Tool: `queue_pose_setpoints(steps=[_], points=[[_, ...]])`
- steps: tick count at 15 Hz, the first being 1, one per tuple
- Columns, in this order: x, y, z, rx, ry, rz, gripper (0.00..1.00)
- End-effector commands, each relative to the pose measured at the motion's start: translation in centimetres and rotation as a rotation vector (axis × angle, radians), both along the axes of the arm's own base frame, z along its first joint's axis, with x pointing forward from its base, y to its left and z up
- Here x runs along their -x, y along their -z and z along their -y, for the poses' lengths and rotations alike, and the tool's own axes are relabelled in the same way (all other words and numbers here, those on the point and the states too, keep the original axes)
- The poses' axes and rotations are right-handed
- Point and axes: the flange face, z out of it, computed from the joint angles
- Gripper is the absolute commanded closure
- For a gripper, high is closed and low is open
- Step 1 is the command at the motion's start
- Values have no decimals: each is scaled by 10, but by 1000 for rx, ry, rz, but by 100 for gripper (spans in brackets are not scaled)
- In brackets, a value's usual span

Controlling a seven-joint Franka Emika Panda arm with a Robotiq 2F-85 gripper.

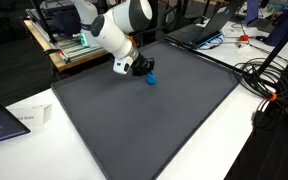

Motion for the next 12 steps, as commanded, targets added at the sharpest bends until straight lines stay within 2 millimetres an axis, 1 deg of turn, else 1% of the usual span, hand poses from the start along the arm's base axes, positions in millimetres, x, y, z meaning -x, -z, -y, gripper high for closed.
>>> queue_pose_setpoints(steps=[1, 3, 6, 8, 11, 12], points=[[-4, -1, -6, -9, -16, 2, 67], [-4, -2, -7, 6, -20, -4, 57], [-2, -8, -11, 40, -29, -21, 35], [-2, -14, -15, 71, -33, -30, 23], [0, -23, -22, 162, -31, -72, 0], [1, -25, -23, 195, -31, -93, 0]])
